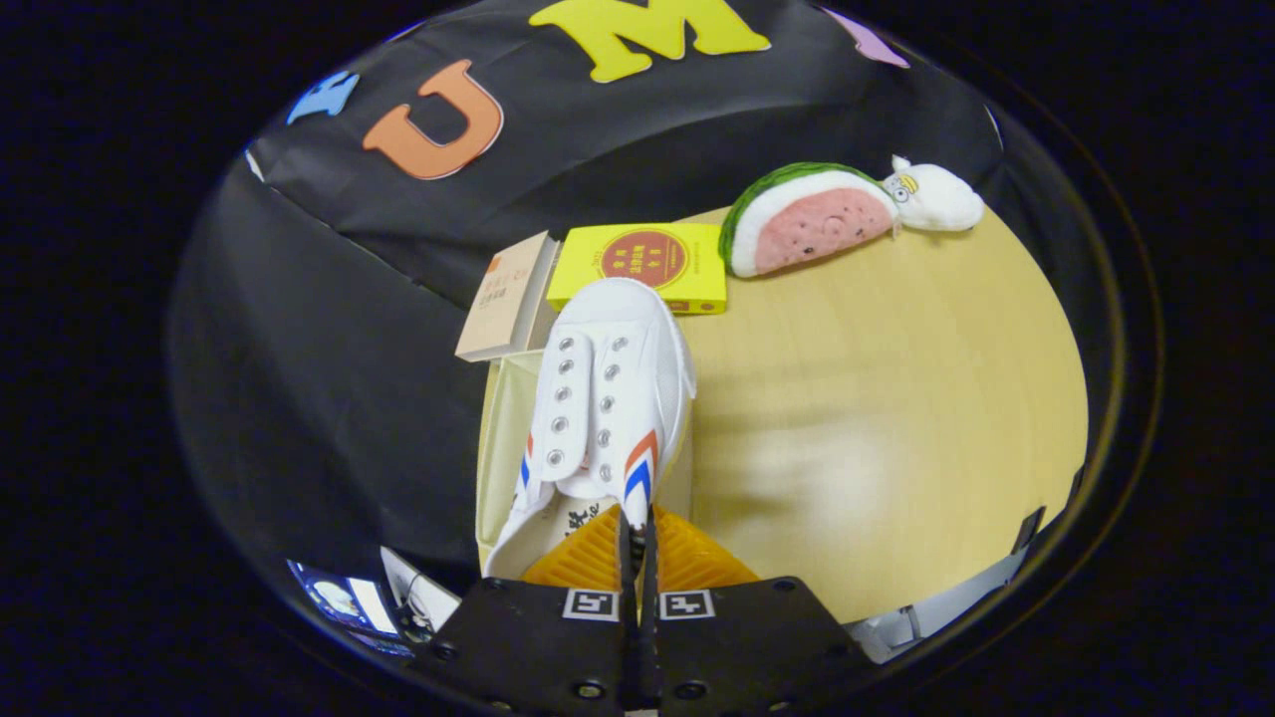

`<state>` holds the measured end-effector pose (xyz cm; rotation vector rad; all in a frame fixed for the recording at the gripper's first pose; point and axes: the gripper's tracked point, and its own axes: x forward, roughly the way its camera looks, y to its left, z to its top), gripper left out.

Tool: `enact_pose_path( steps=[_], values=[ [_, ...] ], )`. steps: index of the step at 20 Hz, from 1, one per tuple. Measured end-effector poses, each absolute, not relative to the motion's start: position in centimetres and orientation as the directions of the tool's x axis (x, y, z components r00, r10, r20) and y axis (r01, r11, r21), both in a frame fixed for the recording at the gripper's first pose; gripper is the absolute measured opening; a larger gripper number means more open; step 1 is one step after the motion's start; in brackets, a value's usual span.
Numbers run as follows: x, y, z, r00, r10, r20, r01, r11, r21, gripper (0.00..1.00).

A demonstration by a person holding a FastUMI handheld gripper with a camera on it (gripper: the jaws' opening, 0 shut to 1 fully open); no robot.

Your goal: Open the storage box then place both shoes into the box .Put the left shoe in first, then the right shoe, with the right side of both shoes facing outward in a uniform manner.

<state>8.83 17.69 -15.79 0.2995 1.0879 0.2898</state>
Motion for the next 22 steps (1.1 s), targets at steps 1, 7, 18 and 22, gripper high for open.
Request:
enact_pose_path(
  steps=[1, 7, 18, 22],
  values=[
    [9.1, 19.2, -16.5, 0.457, 0.342, -0.821, -0.087, 0.936, 0.342, 0.0],
    [9.3, 23.1, -20.9, 0.538, 0.174, -0.825, -0.035, 0.982, 0.185, 0.0],
    [10.2, 24.5, -24.3, 0.574, 0.126, -0.809, -0.031, 0.991, 0.132, 0.06],
    [10.3, 23.7, -21.7, 0.648, 0.131, -0.75, -0.07, 0.991, 0.113, 0.28]
  ],
)
